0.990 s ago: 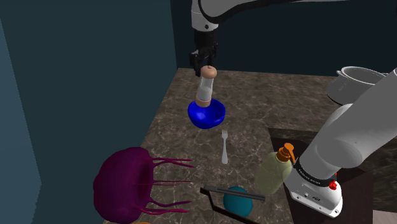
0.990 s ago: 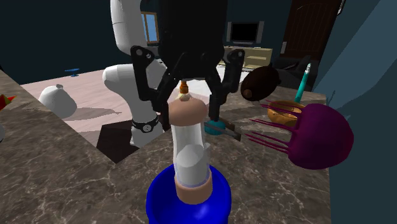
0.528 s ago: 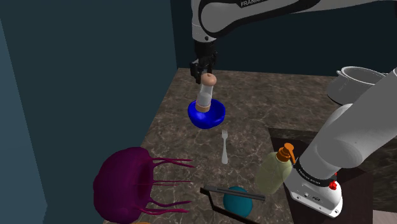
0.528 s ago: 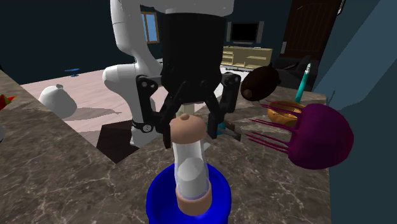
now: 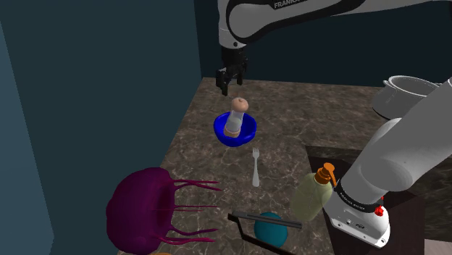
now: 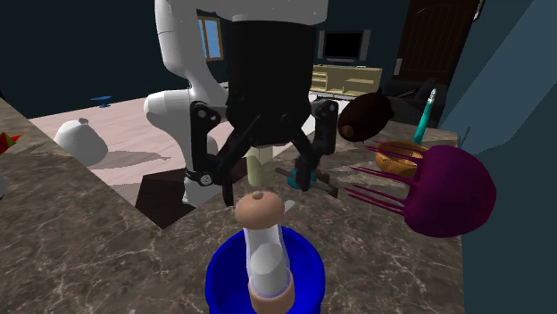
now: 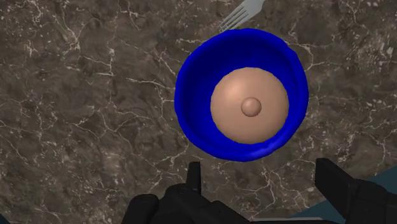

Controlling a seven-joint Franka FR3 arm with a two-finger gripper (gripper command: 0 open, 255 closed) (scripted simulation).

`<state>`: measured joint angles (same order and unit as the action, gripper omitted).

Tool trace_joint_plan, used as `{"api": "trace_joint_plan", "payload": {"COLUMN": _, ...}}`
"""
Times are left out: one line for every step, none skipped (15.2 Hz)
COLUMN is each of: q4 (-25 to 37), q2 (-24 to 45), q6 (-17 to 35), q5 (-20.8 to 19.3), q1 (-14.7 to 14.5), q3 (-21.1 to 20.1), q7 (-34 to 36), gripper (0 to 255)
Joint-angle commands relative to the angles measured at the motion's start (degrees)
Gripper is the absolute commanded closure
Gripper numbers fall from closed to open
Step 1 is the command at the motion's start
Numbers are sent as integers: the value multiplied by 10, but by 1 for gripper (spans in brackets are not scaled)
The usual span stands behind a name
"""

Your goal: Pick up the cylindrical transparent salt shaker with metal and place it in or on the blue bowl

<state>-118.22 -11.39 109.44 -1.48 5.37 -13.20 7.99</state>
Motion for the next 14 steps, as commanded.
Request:
{"api": "trace_joint_plan", "payload": {"q4": 0, "q2": 0, "q6": 0, "q5": 0, "q1": 0, "q3": 0, "q7": 0, "gripper": 0}}
{"api": "trace_joint_plan", "payload": {"q4": 0, "q2": 0, "q6": 0, "q5": 0, "q1": 0, "q3": 0, "q7": 0, "gripper": 0}}
{"api": "trace_joint_plan", "payload": {"q4": 0, "q2": 0, "q6": 0, "q5": 0, "q1": 0, "q3": 0, "q7": 0, "gripper": 0}}
{"api": "trace_joint_plan", "payload": {"q4": 0, "q2": 0, "q6": 0, "q5": 0, "q1": 0, "q3": 0, "q7": 0, "gripper": 0}}
{"api": "trace_joint_plan", "payload": {"q4": 17, "q2": -3, "q6": -19, "q5": 1, "q1": 0, "q3": 0, "q7": -1, "gripper": 0}}
{"api": "trace_joint_plan", "payload": {"q4": 34, "q2": -4, "q6": -38, "q5": 1, "q1": 0, "q3": 0, "q7": -1, "gripper": 0}}
{"api": "trace_joint_plan", "payload": {"q4": 52, "q2": -6, "q6": -57, "q5": 2, "q1": -1, "q3": 0, "q7": -1, "gripper": 0}}
{"api": "trace_joint_plan", "payload": {"q4": 67, "q2": -6, "q6": -73, "q5": 2, "q1": -1, "q3": 0, "q7": -1, "gripper": 0}}
{"api": "trace_joint_plan", "payload": {"q4": 67, "q2": -6, "q6": -73, "q5": 2, "q1": -1, "q3": 0, "q7": -1, "gripper": 0}}
{"api": "trace_joint_plan", "payload": {"q4": 67, "q2": -6, "q6": -73, "q5": 2, "q1": -1, "q3": 0, "q7": -1, "gripper": 0}}
{"api": "trace_joint_plan", "payload": {"q4": 67, "q2": -6, "q6": -73, "q5": 2, "q1": -1, "q3": 0, "q7": -1, "gripper": 0}}
{"api": "trace_joint_plan", "payload": {"q4": 67, "q2": -6, "q6": -73, "q5": 2, "q1": -1, "q3": 0, "q7": -1, "gripper": 0}}
{"api": "trace_joint_plan", "payload": {"q4": 67, "q2": -6, "q6": -73, "q5": 2, "q1": -1, "q3": 0, "q7": -1, "gripper": 0}}
{"api": "trace_joint_plan", "payload": {"q4": 67, "q2": -6, "q6": -73, "q5": 2, "q1": -1, "q3": 0, "q7": -1, "gripper": 0}}
